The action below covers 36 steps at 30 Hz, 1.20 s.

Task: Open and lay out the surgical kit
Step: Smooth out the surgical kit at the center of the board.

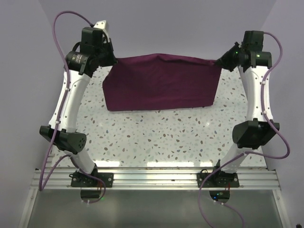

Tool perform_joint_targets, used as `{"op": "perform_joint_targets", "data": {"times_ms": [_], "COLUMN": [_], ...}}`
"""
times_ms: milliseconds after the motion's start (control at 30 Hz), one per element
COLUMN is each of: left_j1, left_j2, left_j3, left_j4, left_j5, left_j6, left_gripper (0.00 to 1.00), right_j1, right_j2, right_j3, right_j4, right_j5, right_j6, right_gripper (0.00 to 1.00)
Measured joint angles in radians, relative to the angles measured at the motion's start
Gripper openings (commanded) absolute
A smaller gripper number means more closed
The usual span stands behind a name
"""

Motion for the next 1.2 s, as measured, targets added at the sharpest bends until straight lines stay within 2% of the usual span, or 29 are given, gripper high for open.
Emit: {"op": "perform_joint_targets", "data": {"times_ms": [100, 200, 400, 500, 633, 833, 867, 900, 933, 967, 1000, 1033, 1067, 1100, 1200], "left_j1": [0.000, 0.001, 0.000, -0.001, -0.003, -0.006, -0.006, -0.006, -0.007, -0.007, -0.007, -0.007, -0.007, -0.007, -0.009], "left_j2": [-0.052, -0.180, -0.514, -0.621, -0.671, -0.694, -0.709, -0.725, -0.743, -0.763, -0.781, -0.796, -0.806, -0.817, -0.835], "left_j3": [-0.042, -0.187, -0.599, -0.768, -0.916, -1.053, -1.070, -1.085, -1.100, -1.116, -1.132, -1.147, -1.160, -1.177, -1.211], "left_j4": [0.011, 0.026, 0.003, -0.037, -0.116, -0.214, -0.229, -0.243, -0.253, -0.259, -0.268, -0.275, -0.279, -0.285, -0.302], "left_j5": [0.032, 0.091, 0.237, 0.283, 0.296, 0.268, 0.265, 0.263, 0.260, 0.261, 0.263, 0.270, 0.279, 0.298, 0.372], "left_j6": [0.000, 0.000, 0.000, 0.000, -0.001, -0.005, -0.005, -0.006, -0.008, -0.010, -0.015, -0.023, -0.023, -0.026, -0.050], "left_gripper": [0.00, 0.00, 0.00, 0.00, 0.00, 0.00, 0.00, 0.00, 0.00, 0.00, 0.01, 0.08, 0.17, 0.33, 0.55], "right_j1": [-0.003, -0.004, -0.004, -0.004, -0.004, -0.005, -0.006, -0.006, -0.005, -0.006, -0.006, -0.007, -0.008, -0.008, -0.008], "right_j2": [-0.050, -0.159, -0.538, -0.707, -0.827, -0.859, -0.865, -0.876, -0.891, -0.906, -0.924, -0.938, -0.954, -0.969, -1.009], "right_j3": [0.000, -0.069, -0.415, -0.585, -0.766, -0.972, -1.000, -1.025, -1.050, -1.072, -1.093, -1.112, -1.131, -1.147, -1.152], "right_j4": [0.001, -0.001, -0.051, -0.109, -0.188, -0.279, -0.293, -0.304, -0.310, -0.320, -0.324, -0.325, -0.331, -0.337, -0.349], "right_j5": [-0.022, -0.035, -0.056, -0.057, -0.042, 0.038, 0.058, 0.075, 0.093, 0.111, 0.119, 0.128, 0.134, 0.135, 0.134], "right_j6": [0.001, -0.003, -0.011, -0.019, -0.050, -0.084, -0.086, -0.084, -0.083, -0.075, -0.077, -0.079, -0.074, -0.072, -0.069], "right_gripper": [0.00, 0.00, 0.00, 0.00, 0.00, 0.00, 0.16, 0.26, 0.73, 0.98, 0.98, 0.98, 0.98, 0.98, 0.98]}}
